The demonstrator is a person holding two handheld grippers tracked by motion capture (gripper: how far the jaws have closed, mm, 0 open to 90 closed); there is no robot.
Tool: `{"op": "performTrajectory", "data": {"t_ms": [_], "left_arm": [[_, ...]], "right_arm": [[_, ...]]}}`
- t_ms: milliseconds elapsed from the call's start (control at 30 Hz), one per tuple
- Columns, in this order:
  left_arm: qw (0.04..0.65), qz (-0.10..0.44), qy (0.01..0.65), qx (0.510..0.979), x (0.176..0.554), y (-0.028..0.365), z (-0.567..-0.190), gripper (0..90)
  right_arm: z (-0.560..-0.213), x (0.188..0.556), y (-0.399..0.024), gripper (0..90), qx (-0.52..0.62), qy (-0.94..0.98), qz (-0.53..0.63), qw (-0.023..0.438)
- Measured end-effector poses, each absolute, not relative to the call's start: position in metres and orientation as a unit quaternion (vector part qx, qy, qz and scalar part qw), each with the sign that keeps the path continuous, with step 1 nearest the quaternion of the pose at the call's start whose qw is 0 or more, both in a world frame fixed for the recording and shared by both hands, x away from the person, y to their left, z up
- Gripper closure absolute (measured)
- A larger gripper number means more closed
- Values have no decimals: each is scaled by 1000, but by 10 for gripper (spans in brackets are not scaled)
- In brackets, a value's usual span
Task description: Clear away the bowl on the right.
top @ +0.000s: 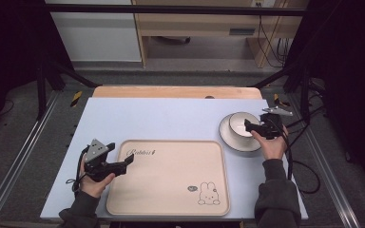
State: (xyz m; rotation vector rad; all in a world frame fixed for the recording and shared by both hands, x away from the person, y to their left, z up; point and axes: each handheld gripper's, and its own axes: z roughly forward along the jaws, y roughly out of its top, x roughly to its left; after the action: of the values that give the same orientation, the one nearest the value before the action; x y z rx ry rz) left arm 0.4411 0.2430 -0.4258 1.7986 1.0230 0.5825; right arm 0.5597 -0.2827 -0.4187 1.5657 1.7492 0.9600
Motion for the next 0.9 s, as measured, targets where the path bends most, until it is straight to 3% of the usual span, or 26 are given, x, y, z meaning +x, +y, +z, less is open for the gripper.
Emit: {"op": "performTrajectory", "data": {"t_ms": [400, 900], "left_arm": [[473, 238, 418, 738, 442, 243, -427, 143], [469, 238, 419, 740, 442, 242, -428, 148]], "right_arm": [[-425, 568, -293, 272, 608, 656, 346, 284], [-436, 575, -296, 441, 626, 665, 314, 261]]}}
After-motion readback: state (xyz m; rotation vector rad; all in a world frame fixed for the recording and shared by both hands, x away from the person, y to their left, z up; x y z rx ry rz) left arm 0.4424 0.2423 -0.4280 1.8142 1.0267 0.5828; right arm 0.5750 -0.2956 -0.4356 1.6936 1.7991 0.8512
